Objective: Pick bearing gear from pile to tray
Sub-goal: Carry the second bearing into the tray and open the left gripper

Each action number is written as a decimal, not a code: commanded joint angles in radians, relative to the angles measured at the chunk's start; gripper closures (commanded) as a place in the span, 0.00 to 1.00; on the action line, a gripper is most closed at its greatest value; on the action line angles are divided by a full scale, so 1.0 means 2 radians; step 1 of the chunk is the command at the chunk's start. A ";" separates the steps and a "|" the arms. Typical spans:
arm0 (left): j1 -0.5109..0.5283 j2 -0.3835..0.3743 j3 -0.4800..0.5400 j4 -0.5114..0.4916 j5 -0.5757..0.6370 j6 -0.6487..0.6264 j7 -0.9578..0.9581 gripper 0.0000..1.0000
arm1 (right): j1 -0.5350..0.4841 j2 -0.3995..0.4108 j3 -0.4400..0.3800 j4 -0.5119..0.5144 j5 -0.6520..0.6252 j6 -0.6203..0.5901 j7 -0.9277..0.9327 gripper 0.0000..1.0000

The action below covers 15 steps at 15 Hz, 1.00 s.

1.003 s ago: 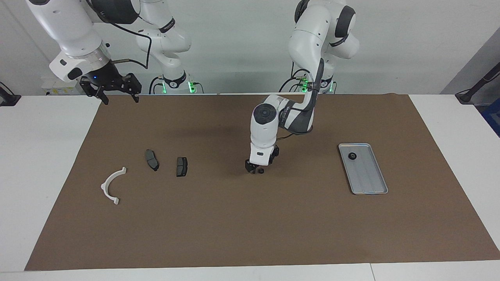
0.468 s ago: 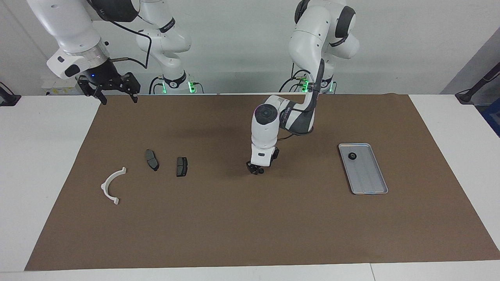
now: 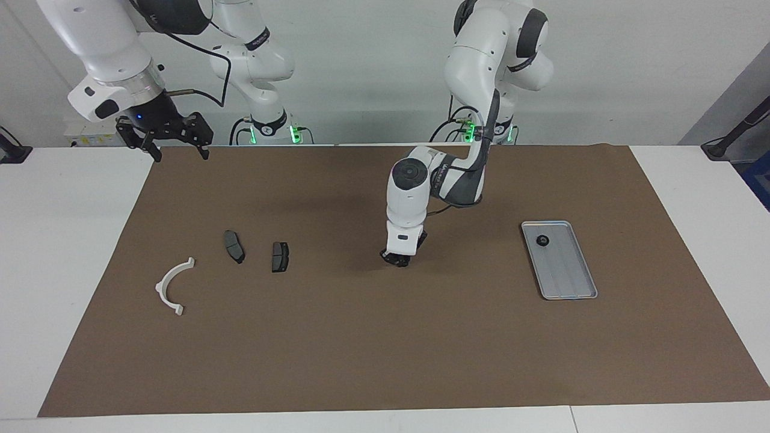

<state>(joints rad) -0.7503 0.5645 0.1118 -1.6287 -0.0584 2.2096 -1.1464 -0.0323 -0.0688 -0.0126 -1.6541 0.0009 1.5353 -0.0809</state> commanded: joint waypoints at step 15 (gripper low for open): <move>0.262 -0.153 0.022 -0.118 -0.002 -0.101 0.377 0.93 | -0.004 -0.013 0.005 -0.020 -0.002 0.012 0.020 0.00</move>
<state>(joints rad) -0.3039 0.2930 0.1710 -1.8113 -0.0580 1.9880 -0.5139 -0.0317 -0.0693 -0.0105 -1.6573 0.0008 1.5355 -0.0623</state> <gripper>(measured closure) 0.762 0.000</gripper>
